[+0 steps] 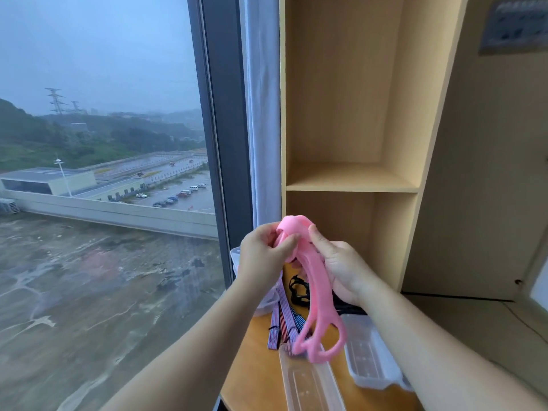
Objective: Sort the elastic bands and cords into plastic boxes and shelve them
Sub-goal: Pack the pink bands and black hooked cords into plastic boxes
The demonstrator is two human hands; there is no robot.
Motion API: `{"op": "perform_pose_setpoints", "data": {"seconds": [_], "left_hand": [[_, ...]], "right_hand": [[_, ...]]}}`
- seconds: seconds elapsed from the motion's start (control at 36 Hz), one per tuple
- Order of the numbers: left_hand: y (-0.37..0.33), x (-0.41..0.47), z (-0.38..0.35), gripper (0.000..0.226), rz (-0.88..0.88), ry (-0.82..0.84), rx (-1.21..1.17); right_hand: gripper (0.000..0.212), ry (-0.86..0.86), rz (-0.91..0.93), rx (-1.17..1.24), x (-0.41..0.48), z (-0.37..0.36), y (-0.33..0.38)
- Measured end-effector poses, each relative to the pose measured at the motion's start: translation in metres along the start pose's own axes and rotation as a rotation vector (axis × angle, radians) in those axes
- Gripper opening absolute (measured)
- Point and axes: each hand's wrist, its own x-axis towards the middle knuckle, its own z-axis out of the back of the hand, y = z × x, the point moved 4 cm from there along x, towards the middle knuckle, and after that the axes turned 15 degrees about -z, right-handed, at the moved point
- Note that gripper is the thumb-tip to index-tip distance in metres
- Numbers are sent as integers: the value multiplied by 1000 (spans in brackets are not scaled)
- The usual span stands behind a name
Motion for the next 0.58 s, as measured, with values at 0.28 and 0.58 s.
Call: {"op": "perform_pose_setpoints", "data": {"seconds": [0.28, 0.58], "left_hand": [[-9, 2, 5, 28, -537, 244, 501], [0, -14, 5, 47, -541, 361, 411]], "right_hand": [[30, -43, 81, -222, -3, 1, -1], [49, 25, 51, -132, -4, -4, -11]]}}
